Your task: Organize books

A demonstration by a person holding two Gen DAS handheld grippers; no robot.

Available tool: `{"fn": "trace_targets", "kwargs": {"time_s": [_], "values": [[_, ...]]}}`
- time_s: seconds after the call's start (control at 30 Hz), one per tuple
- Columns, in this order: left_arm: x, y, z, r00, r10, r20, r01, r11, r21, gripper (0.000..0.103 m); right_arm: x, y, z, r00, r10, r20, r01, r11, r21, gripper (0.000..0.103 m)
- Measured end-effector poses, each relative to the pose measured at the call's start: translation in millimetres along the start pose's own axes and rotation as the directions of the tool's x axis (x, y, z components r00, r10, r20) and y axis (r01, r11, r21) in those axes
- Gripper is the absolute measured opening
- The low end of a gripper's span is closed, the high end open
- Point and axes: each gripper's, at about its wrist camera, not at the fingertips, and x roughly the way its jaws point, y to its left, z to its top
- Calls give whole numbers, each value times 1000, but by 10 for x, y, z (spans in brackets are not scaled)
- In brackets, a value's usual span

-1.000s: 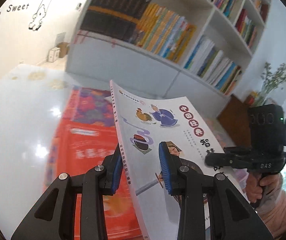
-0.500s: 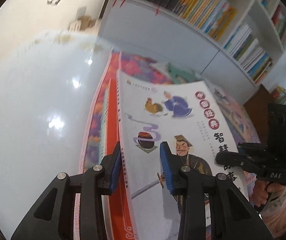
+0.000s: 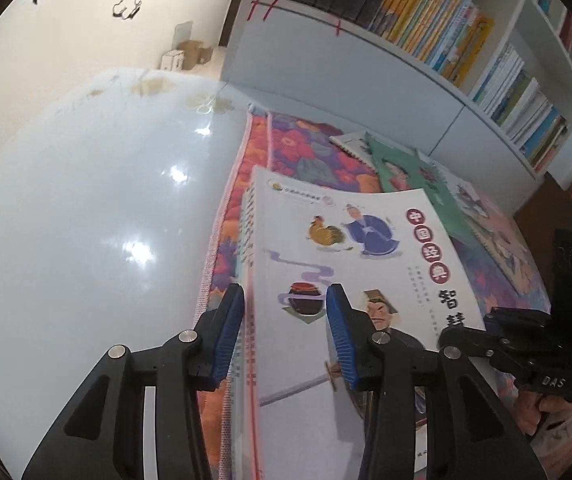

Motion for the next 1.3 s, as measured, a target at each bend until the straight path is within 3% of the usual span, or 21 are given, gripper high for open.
{"fn": "trace_targets", "kwargs": {"time_s": [0.17, 0.3, 0.4, 0.43, 0.5, 0.73, 1.0, 1.2, 1.3], "values": [[-1, -6, 3, 999, 41, 12, -41, 999, 1, 39, -3, 35, -21, 1000, -13, 12, 13, 1000, -1, 19], [-121, 63, 5, 990, 124, 64, -123, 992, -27, 39, -33, 67, -2, 999, -52, 2, 52, 999, -7, 30], [-213, 135, 9, 992, 94, 89, -89, 994, -57, 39, -112, 22, 27, 994, -109, 8, 109, 993, 36, 64], [-228, 142, 8, 992, 90, 90, -85, 995, -56, 39, -163, -7, 24, 993, -120, 14, 119, 991, 67, 66], [-231, 128, 2, 993, 92, 78, -88, 995, -41, 39, -204, -20, 15, 992, -123, 1, 123, 989, 88, 66], [-118, -12, -31, 996, 89, 17, -89, 996, 25, 39, -48, 210, -146, 983, -78, -166, 83, 996, 26, 66], [-74, -138, -67, 995, 103, -2, -102, 991, 85, 40, -20, 359, -217, 978, -106, -177, 106, 994, -9, 67], [-166, -111, -47, 993, 111, 37, -113, 992, 56, 42, 63, 400, -284, 979, -128, -158, 121, 991, -57, 72], [-234, -4, -17, 985, 155, 73, -155, 988, -13, 43, 19, 306, -345, 985, -83, -148, 81, 996, -21, 72]]}}
